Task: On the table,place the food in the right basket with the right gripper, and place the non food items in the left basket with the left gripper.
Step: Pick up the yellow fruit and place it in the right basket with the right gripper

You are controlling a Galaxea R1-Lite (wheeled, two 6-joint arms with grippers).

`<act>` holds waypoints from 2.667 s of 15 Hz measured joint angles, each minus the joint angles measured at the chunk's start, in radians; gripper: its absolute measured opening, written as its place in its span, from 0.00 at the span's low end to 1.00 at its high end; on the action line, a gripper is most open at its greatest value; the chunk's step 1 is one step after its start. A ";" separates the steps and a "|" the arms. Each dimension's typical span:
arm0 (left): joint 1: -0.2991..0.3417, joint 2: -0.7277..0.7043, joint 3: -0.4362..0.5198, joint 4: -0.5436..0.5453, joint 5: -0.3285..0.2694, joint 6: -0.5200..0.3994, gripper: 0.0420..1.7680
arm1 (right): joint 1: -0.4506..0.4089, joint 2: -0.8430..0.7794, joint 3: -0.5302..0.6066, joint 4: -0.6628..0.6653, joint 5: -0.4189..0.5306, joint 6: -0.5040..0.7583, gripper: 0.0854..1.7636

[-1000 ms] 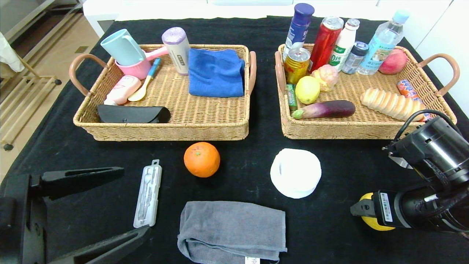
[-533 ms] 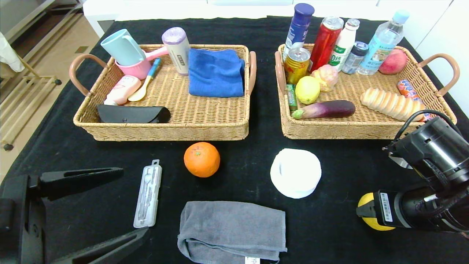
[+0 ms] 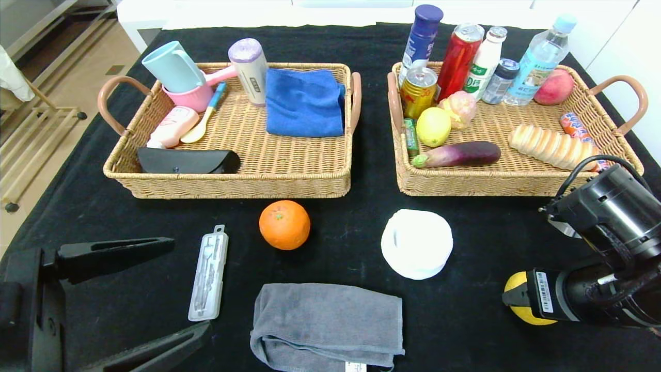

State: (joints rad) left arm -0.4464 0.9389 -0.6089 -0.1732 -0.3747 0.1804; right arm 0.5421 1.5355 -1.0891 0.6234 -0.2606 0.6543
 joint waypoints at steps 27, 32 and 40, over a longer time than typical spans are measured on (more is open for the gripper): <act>0.000 -0.008 0.008 0.000 0.000 0.002 0.97 | -0.049 -0.139 -0.360 0.130 -0.002 -0.170 0.67; 0.000 -0.013 0.007 0.000 0.001 0.012 0.97 | -0.094 -0.096 -0.421 0.096 -0.003 -0.193 0.67; 0.000 -0.014 0.008 0.000 0.001 0.017 0.97 | -0.167 -0.016 -0.493 0.011 0.002 -0.230 0.67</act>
State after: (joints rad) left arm -0.4464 0.9251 -0.6013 -0.1732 -0.3738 0.1970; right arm 0.3751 1.5198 -1.5821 0.6345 -0.2583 0.4238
